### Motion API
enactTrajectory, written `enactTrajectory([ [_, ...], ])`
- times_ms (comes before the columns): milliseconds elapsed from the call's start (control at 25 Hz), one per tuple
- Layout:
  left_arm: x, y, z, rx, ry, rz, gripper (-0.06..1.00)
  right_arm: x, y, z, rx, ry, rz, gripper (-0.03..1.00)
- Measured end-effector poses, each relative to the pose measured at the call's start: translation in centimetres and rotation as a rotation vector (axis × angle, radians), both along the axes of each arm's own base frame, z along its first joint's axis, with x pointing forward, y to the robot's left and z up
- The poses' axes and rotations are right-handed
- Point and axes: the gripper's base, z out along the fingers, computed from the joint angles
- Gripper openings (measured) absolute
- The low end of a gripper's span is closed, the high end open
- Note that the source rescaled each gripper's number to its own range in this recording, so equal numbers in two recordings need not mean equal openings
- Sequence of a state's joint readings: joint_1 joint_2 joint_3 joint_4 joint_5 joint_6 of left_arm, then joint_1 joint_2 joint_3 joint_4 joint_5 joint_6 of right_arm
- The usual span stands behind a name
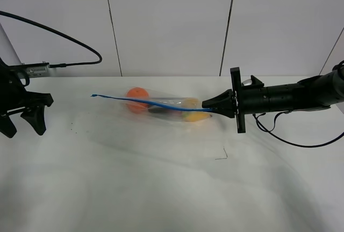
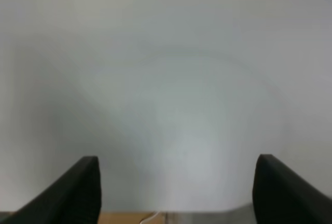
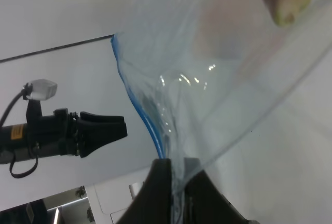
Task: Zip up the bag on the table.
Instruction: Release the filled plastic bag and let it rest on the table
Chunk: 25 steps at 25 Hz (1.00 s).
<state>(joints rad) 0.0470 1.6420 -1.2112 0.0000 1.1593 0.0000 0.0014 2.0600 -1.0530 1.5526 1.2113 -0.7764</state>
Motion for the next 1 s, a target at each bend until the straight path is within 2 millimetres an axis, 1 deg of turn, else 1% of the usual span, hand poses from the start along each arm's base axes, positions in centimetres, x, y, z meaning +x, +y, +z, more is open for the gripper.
enactTrajectory([
  [240, -1.3, -0.6, 1.6, -0.051, -0.038, -0.038, 0.88, 0.0, 0.0, 0.0, 0.0, 0.0, 0.0, 0.0],
  [400, -3.0, -0.7, 2.1, -0.052, -0.049, -0.068, 0.88, 0.0, 0.0, 0.0, 0.0, 0.0, 0.0, 0.0],
  [520, -4.9, -0.8, 2.4, -0.052, -0.059, -0.073, 0.88, 0.0, 0.0, 0.0, 0.0, 0.0, 0.0, 0.0],
  [640, -7.3, -0.9, 2.7, -0.051, -0.072, -0.073, 0.88, 0.0, 0.0, 0.0, 0.0, 0.0, 0.0, 0.0],
  [800, -10.9, -1.1, 2.1, -0.051, -0.071, -0.073, 0.88, 0.0, 0.0, 0.0, 0.0, 0.0, 0.0, 0.0],
  [880, -12.7, -1.2, 1.4, -0.051, -0.067, -0.073, 0.88, 0.0, 0.0, 0.0, 0.0, 0.0, 0.0, 0.0],
  [1000, -14.8, -1.3, 0.6, -0.047, -0.104, -0.071, 0.88, 0.0, 0.0, 0.0, 0.0, 0.0, 0.0, 0.0],
])
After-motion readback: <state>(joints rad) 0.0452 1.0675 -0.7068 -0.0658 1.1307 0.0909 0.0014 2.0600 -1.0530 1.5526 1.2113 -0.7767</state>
